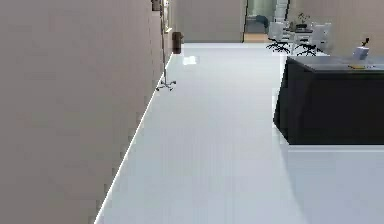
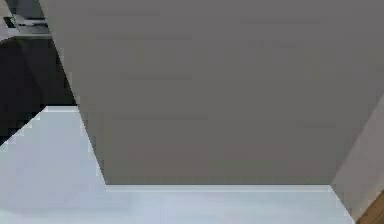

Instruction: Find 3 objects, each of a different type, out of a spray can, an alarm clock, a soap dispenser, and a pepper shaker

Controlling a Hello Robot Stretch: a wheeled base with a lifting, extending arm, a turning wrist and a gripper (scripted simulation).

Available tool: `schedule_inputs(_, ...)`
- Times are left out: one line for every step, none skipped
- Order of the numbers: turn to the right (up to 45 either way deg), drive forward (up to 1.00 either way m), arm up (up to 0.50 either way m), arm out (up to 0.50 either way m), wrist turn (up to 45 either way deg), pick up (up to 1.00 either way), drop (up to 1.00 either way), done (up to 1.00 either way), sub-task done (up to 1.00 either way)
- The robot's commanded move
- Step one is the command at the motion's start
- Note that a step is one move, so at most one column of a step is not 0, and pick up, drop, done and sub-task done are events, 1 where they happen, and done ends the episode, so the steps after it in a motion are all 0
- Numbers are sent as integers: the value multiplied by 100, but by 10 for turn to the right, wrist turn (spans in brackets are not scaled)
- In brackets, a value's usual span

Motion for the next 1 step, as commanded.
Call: schedule_inputs(330,0,0,0,0,0,0,0,0)
